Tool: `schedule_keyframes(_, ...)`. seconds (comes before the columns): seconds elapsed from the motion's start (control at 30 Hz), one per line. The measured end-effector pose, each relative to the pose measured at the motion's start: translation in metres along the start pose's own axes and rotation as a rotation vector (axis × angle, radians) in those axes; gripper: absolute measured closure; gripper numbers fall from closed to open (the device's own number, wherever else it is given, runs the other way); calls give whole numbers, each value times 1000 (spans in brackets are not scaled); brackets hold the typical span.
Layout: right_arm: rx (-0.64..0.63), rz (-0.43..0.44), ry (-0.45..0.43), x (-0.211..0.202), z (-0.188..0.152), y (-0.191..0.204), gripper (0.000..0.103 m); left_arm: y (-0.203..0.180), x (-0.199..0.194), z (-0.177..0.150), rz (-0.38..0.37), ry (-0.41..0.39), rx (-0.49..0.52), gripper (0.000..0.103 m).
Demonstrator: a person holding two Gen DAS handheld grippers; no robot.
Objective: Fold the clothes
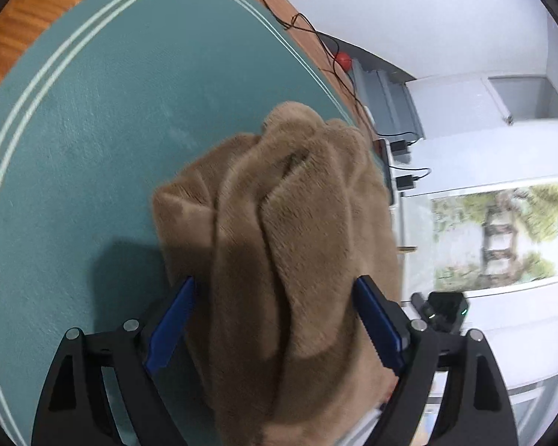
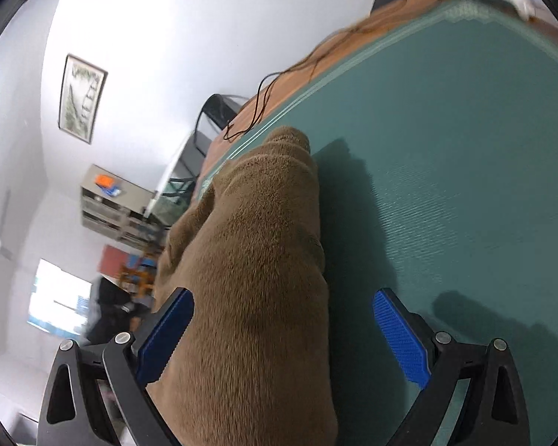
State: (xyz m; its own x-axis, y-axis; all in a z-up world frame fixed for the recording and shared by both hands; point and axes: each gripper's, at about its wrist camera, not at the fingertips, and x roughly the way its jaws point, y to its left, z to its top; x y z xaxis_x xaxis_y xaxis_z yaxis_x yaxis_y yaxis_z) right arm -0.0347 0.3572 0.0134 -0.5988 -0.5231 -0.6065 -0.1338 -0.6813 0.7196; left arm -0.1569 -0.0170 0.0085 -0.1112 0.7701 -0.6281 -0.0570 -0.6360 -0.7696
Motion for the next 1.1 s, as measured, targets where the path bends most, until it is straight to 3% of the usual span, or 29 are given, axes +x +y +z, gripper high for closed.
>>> schedule_keyframes(0.13, 66, 28, 57, 18, 9, -13, 4, 7, 3, 4, 33, 0, 19, 12)
schedule_keyframes(0.23, 73, 27, 68, 24, 13, -16, 4, 10, -8, 4, 68, -62, 33, 12)
schedule_keyframes(0.4, 71, 77, 115, 35, 18, -17, 4, 15, -3, 8, 54, -38, 11, 11)
schedule_keyframes(0.6, 87, 95, 149, 46, 20, -19, 1, 23, 8, 10, 5, -24, -43, 1)
schedule_keyframes(0.73, 101, 112, 153, 47, 22, -22, 1, 25, 7, 12, -21, -19, -42, 1)
schedule_keyframes(0.87, 120, 147, 151, 46, 20, -26, 1, 37, 9, 12, -135, -6, -98, 1)
schedule_keyframes(1.1, 124, 190, 184, 51, 18, -23, 1, 26, 20, 13, -161, 82, -10, 1)
